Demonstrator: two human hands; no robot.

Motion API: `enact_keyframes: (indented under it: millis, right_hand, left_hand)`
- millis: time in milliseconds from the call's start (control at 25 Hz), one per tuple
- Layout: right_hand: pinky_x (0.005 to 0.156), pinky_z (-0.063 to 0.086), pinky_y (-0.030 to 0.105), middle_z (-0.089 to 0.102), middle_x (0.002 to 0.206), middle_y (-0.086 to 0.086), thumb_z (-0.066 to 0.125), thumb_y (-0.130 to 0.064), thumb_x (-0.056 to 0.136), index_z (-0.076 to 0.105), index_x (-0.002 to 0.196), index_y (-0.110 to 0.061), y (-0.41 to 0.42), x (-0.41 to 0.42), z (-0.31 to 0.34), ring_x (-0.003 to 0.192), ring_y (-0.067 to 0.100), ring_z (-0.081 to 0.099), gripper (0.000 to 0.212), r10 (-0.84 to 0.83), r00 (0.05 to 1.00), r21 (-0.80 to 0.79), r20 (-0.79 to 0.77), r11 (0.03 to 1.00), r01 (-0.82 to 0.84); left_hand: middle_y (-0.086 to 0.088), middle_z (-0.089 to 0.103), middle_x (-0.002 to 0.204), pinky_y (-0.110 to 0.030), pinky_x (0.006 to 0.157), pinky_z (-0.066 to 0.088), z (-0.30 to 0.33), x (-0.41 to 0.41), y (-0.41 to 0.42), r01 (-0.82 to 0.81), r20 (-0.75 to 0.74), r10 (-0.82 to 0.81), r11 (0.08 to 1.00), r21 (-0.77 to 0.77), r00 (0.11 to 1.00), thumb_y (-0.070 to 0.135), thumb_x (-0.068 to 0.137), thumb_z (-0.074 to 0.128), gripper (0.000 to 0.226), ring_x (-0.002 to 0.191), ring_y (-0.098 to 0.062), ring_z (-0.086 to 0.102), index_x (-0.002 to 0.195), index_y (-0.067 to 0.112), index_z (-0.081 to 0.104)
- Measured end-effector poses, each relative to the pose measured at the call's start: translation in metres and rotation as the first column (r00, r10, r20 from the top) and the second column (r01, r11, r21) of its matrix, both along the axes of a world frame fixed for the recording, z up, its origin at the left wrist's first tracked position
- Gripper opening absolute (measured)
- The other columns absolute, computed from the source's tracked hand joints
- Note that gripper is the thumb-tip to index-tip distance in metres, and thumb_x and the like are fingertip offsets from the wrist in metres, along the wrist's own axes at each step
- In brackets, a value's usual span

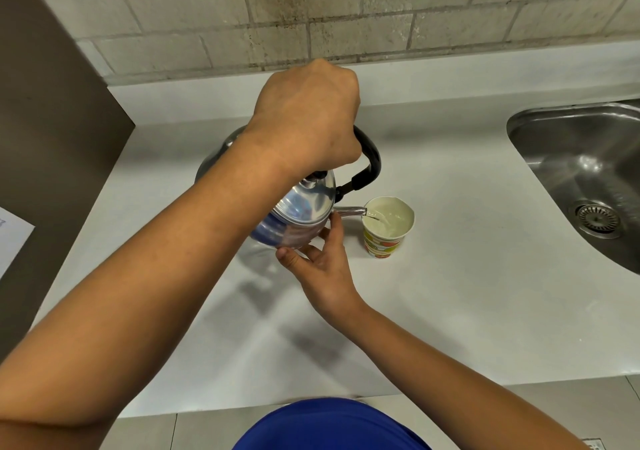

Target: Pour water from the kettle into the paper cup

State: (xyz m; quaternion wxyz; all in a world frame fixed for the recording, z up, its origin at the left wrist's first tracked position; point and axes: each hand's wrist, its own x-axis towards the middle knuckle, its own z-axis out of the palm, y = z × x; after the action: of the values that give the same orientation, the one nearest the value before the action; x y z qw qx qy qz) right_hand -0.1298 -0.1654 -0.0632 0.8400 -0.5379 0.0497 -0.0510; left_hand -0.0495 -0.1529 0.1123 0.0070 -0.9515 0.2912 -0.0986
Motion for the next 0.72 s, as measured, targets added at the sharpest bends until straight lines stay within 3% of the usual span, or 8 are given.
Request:
enact_keyframes:
  millis: [160, 440, 720]
  right_hand:
    - [0.071, 0.051, 0.014, 0.039, 0.136, 0.014, 0.067, 0.0, 0.074, 0.02, 0.131, -0.025, 0.001, -0.001, 0.0, 0.111, 0.028, 0.055, 0.078, 0.0, 1.0, -0.01, -0.002, 1.0, 0.0]
    - [0.071, 0.051, 0.013, 0.04, 0.134, 0.009, 0.069, -0.002, 0.073, 0.023, 0.12, -0.042, 0.001, -0.002, -0.002, 0.11, 0.023, 0.055, 0.077, -0.007, 1.0, -0.031, 0.004, 0.999, 0.008]
    - [0.071, 0.049, 0.009, 0.035, 0.141, 0.01, 0.073, -0.008, 0.071, 0.014, 0.133, -0.033, 0.004, -0.004, -0.006, 0.117, 0.024, 0.05, 0.089, -0.044, 0.999, -0.116, -0.021, 0.992, 0.041]
  left_hand:
    - [-0.001, 0.042, 0.055, -0.02, 0.041, 0.025, 0.0, 0.0, 0.001, 0.0, -0.008, 0.0, 1.0, 0.0, 1.0, 0.016, 0.069, 0.063, 0.013, 0.053, -0.024, 0.046, 0.078, 0.012, 0.071]
    - [0.0, 0.043, 0.054, -0.02, 0.042, 0.024, -0.001, 0.001, 0.009, -0.013, 0.005, 0.013, 0.999, -0.045, 1.0, 0.018, 0.067, 0.065, 0.01, 0.057, -0.028, 0.049, 0.074, 0.013, 0.072]
    - [0.005, 0.043, 0.051, -0.018, 0.042, 0.025, -0.007, 0.006, 0.029, -0.037, -0.037, 0.031, 0.983, -0.179, 0.999, 0.024, 0.065, 0.068, 0.005, 0.056, -0.024, 0.047, 0.062, 0.021, 0.065]
